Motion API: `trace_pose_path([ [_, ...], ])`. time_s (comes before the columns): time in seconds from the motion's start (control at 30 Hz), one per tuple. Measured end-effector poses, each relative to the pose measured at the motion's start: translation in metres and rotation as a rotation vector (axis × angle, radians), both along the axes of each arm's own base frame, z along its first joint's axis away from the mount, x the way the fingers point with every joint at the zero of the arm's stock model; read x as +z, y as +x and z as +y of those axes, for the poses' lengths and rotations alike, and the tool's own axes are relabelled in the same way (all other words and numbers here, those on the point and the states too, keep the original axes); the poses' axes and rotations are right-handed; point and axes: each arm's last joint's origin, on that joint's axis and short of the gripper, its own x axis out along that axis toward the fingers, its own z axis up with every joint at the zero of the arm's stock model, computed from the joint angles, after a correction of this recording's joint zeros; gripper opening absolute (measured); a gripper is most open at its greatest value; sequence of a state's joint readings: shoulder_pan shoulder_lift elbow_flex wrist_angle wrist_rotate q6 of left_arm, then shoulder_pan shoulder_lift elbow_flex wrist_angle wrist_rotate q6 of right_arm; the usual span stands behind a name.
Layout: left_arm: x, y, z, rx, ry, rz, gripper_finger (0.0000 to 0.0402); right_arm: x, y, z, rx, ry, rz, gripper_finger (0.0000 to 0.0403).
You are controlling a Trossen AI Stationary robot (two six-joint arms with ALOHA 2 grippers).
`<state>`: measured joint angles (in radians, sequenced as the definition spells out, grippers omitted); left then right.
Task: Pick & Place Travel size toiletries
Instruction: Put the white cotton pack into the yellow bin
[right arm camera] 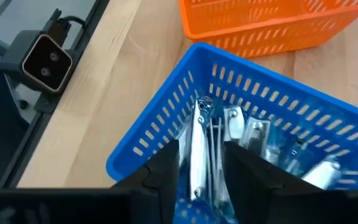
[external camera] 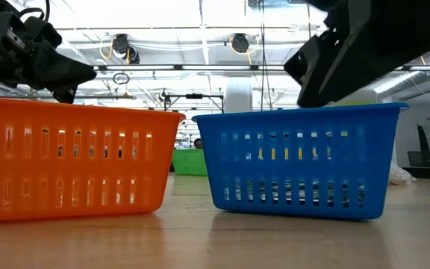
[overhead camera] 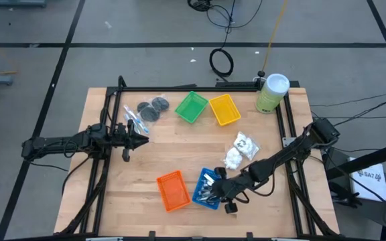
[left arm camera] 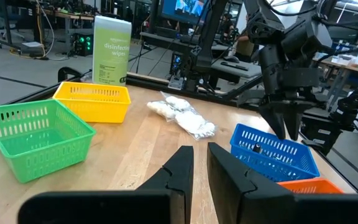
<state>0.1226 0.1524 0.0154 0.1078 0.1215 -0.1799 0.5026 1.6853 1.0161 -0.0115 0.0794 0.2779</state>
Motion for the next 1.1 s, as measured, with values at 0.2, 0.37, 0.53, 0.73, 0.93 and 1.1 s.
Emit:
trace_pose_path([
  [0.2,0.000,0.000,0.000,0.000,0.000,0.001,0.0044,0.020,-0.016,-0.014,-0.076,-0.090,0.028,0.0112],
  [0.37,0.000,0.000,0.000,0.000,0.000,0.000,0.0044,0.040,-0.040,-0.033,-0.265,-0.193,0.080,0.0106],
  [0.53,0.000,0.000,0.000,0.000,0.000,0.000,0.0044,0.047,-0.072,-0.054,-0.491,-0.295,0.218,0.0118],
  [0.73,0.000,0.000,0.000,0.000,0.000,0.000,0.0044,0.027,-0.102,-0.078,-0.717,-0.314,0.292,0.0174],
  [0.93,0.000,0.000,0.000,0.000,0.000,0.000,0.0044,-0.011,-0.123,-0.102,-0.798,-0.309,0.308,0.0213],
  [1.1,0.000,0.000,0.000,0.000,0.000,0.000,0.0044,-0.034,-0.133,-0.115,-0.866,-0.274,0.308,0.0214],
])
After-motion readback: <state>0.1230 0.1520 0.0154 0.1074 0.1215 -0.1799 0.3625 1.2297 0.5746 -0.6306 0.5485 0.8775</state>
